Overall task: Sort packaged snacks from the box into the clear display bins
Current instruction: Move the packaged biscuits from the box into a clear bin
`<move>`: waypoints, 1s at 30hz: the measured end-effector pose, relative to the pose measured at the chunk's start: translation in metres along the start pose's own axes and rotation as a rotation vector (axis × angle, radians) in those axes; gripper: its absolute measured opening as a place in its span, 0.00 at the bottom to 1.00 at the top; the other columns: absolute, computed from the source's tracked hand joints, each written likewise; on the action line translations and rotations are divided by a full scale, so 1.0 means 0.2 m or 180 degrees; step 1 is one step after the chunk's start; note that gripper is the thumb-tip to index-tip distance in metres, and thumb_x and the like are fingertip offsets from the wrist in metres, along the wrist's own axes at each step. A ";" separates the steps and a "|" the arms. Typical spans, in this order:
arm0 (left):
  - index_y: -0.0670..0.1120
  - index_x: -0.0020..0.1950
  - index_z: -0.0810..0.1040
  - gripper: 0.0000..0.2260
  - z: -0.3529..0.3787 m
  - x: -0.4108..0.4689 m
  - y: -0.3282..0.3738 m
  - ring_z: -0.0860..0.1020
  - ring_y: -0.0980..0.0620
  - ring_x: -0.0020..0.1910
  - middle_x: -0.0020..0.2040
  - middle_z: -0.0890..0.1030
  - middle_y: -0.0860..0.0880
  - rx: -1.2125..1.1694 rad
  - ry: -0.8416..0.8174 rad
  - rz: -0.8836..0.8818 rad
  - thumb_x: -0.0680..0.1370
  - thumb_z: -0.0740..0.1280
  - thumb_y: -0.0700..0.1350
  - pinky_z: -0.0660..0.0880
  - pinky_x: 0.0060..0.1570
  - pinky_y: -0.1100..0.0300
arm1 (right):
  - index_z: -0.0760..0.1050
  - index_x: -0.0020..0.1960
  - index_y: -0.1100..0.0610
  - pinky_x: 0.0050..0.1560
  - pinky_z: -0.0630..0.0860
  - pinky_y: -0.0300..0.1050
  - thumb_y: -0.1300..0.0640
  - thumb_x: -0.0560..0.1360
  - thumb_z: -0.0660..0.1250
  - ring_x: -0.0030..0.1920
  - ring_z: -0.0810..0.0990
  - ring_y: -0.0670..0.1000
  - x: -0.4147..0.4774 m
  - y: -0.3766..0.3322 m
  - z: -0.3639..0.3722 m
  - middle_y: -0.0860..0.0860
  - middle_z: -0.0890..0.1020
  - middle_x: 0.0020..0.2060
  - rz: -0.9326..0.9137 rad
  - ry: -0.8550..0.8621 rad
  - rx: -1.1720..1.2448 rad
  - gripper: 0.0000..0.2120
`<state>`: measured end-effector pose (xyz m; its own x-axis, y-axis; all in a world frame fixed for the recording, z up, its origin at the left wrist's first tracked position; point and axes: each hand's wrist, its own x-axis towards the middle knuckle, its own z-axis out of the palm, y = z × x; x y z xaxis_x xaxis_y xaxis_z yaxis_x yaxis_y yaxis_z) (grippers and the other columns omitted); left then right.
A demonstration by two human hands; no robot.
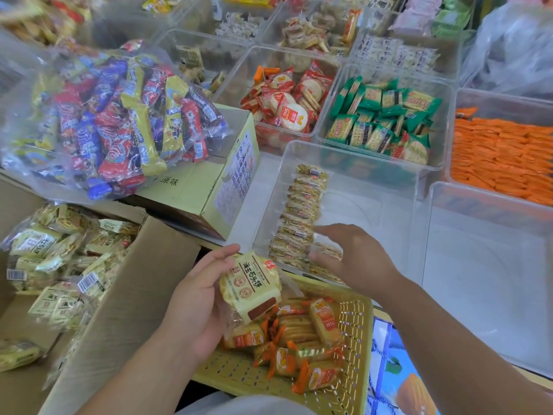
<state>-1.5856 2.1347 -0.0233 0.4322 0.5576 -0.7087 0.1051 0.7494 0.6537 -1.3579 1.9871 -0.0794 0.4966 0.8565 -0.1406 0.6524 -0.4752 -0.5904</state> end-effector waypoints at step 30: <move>0.47 0.83 0.33 0.50 0.33 0.60 0.06 0.79 0.49 0.50 0.71 0.75 0.39 0.5388 -0.0525 0.0561 0.79 0.70 0.56 0.80 0.53 0.48 | 0.69 0.76 0.54 0.68 0.69 0.50 0.44 0.82 0.60 0.71 0.71 0.59 0.30 0.33 0.16 0.56 0.72 0.72 0.1138 -0.1221 -0.0045 0.25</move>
<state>-1.4734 2.1871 -0.0840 0.6113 0.4645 -0.6407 0.7634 -0.5595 0.3228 -1.3029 2.0142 -0.1525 0.4460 0.6514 -0.6138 0.4895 -0.7517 -0.4420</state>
